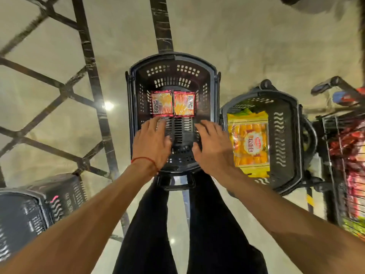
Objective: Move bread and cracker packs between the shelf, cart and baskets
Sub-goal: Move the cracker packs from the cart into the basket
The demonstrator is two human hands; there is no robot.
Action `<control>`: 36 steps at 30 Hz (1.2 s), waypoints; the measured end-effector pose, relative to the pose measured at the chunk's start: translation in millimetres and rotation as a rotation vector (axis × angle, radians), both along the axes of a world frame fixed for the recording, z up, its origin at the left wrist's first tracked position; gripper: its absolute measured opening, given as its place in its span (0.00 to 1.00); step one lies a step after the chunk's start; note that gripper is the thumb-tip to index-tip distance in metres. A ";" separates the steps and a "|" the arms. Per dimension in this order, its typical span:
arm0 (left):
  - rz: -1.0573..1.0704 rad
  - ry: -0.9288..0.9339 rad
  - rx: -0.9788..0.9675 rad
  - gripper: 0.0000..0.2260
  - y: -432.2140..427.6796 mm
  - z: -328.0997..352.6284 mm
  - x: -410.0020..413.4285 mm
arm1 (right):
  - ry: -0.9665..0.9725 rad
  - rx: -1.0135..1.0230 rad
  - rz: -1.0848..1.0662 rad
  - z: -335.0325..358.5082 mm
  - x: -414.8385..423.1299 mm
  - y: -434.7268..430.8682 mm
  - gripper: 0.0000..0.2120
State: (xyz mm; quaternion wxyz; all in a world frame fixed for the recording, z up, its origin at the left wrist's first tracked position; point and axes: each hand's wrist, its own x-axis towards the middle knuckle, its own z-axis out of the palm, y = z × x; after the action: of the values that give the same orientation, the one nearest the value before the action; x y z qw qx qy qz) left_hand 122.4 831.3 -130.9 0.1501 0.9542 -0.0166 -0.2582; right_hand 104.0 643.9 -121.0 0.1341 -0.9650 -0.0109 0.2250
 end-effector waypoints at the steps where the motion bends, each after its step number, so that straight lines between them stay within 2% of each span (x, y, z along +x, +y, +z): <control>1: -0.035 -0.016 0.021 0.24 1.0 19.6 -3.7 | 0.004 -0.024 0.000 20.2 -5.7 1.2 0.28; 7: -0.231 -0.152 0.096 0.24 9.5 110.0 -32.4 | -0.094 -0.087 -0.050 111.5 -49.5 9.2 0.29; 13: -0.436 -0.184 0.161 0.26 12.7 154.7 -63.0 | -0.180 -0.121 -0.150 160.9 -97.9 9.7 0.30; 25: -0.638 -0.316 0.165 0.27 -32.2 210.0 -132.1 | -0.379 -0.144 -0.259 206.8 -198.3 -36.4 0.31; 36: -0.808 -0.399 0.080 0.28 -159.2 251.8 -271.7 | -0.454 -0.182 -0.474 230.4 -371.2 -142.0 0.31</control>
State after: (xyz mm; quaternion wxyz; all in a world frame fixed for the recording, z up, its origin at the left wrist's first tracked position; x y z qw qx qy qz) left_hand -149.3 672.0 120.8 -0.0059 0.9073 -0.4065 -0.1073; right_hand -267.2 501.9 109.4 0.0903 -0.9742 0.2041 -0.0331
